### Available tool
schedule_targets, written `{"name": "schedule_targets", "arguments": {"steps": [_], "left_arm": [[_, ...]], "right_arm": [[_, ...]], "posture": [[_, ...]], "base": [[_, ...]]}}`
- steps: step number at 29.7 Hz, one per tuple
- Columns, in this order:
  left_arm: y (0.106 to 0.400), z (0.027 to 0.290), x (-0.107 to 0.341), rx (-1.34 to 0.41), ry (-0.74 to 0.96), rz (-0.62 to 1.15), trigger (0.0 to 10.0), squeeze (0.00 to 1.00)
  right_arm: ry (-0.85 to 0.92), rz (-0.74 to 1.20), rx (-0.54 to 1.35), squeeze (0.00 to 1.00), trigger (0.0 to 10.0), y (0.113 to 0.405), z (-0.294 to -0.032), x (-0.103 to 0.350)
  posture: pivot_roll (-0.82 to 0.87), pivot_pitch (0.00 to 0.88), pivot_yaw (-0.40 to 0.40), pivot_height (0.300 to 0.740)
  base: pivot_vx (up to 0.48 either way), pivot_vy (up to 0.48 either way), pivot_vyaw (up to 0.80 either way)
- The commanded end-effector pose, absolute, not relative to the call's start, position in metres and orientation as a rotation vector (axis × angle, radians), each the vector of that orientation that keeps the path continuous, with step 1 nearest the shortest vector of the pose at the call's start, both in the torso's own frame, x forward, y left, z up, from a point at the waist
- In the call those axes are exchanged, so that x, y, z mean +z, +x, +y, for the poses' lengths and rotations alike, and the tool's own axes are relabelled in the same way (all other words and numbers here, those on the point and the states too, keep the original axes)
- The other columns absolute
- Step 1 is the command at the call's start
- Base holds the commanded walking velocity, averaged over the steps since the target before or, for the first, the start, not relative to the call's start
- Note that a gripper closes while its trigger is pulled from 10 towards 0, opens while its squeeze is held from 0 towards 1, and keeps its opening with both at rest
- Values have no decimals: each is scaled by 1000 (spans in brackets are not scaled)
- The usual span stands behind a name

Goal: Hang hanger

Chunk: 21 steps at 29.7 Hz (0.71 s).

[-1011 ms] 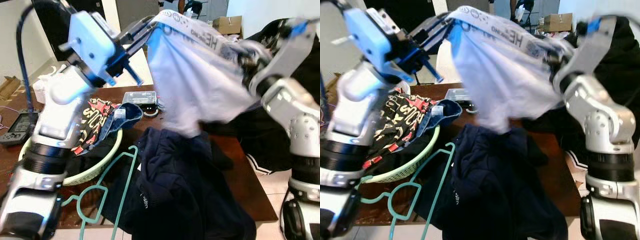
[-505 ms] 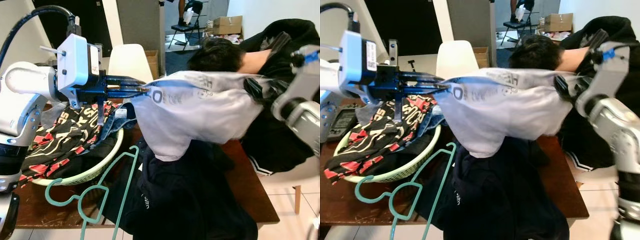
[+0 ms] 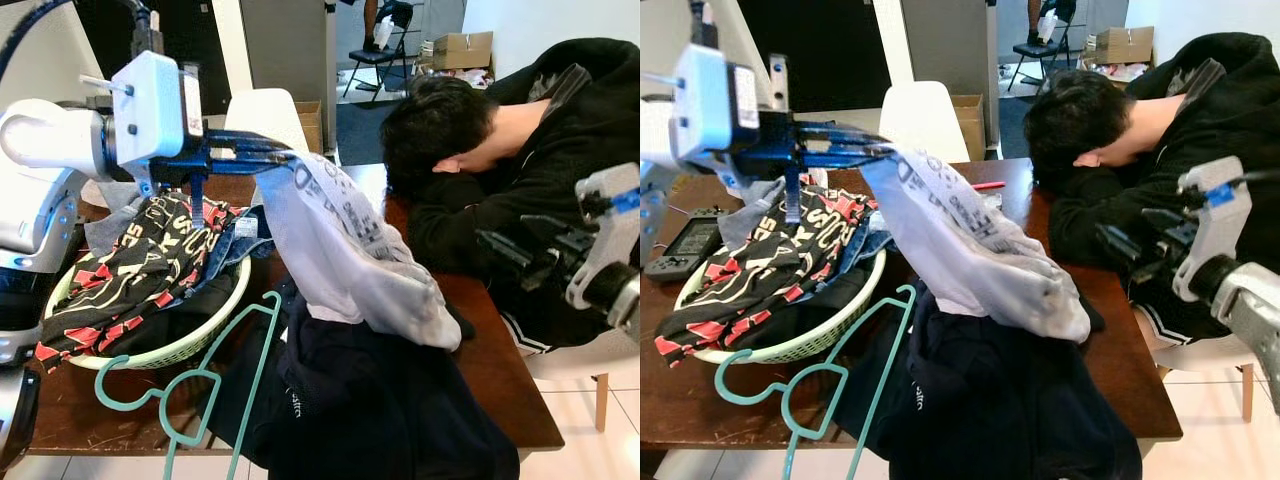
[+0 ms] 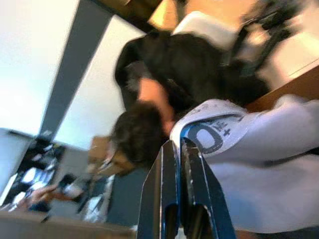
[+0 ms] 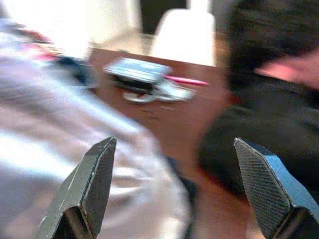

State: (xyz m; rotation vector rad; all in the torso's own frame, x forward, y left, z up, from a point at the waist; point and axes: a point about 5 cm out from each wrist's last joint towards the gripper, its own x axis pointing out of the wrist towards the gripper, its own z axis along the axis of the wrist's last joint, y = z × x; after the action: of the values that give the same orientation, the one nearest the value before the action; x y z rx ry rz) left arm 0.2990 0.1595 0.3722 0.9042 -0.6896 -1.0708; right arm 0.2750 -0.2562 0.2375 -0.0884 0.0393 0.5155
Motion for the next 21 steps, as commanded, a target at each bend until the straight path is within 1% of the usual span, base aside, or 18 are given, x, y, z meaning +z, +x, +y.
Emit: {"name": "schedule_targets", "arguments": {"steps": [1,2,3,5,6,7,8,9,10,11,12,13,14,16,17,18,19,21], "left_arm": [[305,162,378,-954,910,-735,0,0],[309,163,382,-886,899,-763,0,0],[310,164,392,-810,837,-822,0,0],[310,165,398,-761,790,-860,0,0],[309,165,407,-734,644,-899,5098,0],[309,165,407,-734,644,-899,5098,0],[308,163,411,-740,485,-923,10000,0],[306,159,412,-768,330,-929,10000,0],[306,159,412,-768,330,-929,10000,0],[304,153,412,-797,186,-926,10000,0],[304,153,412,-797,186,-926,10000,0],[302,145,410,-830,65,-912,10000,0],[302,145,410,-830,65,-912,10000,0],[298,128,403,-900,-102,-884,10000,0],[298,128,403,-900,-102,-884,10000,0],[296,121,400,-916,-146,-875,10000,0],[295,105,391,-941,-213,-843,10000,0],[295,99,388,-953,-233,-830,10000,0]], "right_arm": [[-113,38,638,749,10000,268,-237,234],[-121,50,704,722,10000,264,-226,231],[-123,56,764,475,10000,261,-215,227],[-123,57,802,475,10000,259,-207,225],[-104,40,760,0,10000,267,-203,222],[-104,40,760,0,10000,267,-203,222],[-74,25,686,0,10000,280,-201,218],[-29,7,609,0,10000,292,-199,214],[-29,7,609,0,10000,292,-199,214],[24,-5,533,0,10000,304,-195,210],[24,-5,533,0,10000,304,-195,210],[92,-12,465,0,10000,313,-193,206],[92,-12,465,0,10000,313,-193,206],[181,-15,385,0,10000,323,-188,199],[181,-15,385,0,10000,323,-188,199],[200,-15,368,0,10000,325,-186,196],[241,-11,321,0,10000,328,-185,193],[253,-10,299,0,10000,330,-186,192]], "posture": [[-16,0,100,740],[-16,0,100,740],[-19,0,99,740],[-19,0,99,740],[-22,0,95,740],[-22,0,95,740],[-23,0,94,740],[-21,0,92,740],[-21,0,92,740],[-14,0,84,740],[-14,0,84,740],[-10,0,80,740],[-10,0,80,740],[0,0,73,740],[0,0,73,740],[0,0,73,740],[1,0,69,740],[2,0,69,740]], "base": [[0,0,0],[0,0,0],[0,0,0],[0,0,0],[0,0,0],[0,0,0],[0,0,0],[0,0,0],[0,0,0],[0,0,0],[0,0,0],[0,0,0],[0,0,0],[0,0,0],[0,0,0],[0,0,0],[0,0,0],[0,0,0]]}}
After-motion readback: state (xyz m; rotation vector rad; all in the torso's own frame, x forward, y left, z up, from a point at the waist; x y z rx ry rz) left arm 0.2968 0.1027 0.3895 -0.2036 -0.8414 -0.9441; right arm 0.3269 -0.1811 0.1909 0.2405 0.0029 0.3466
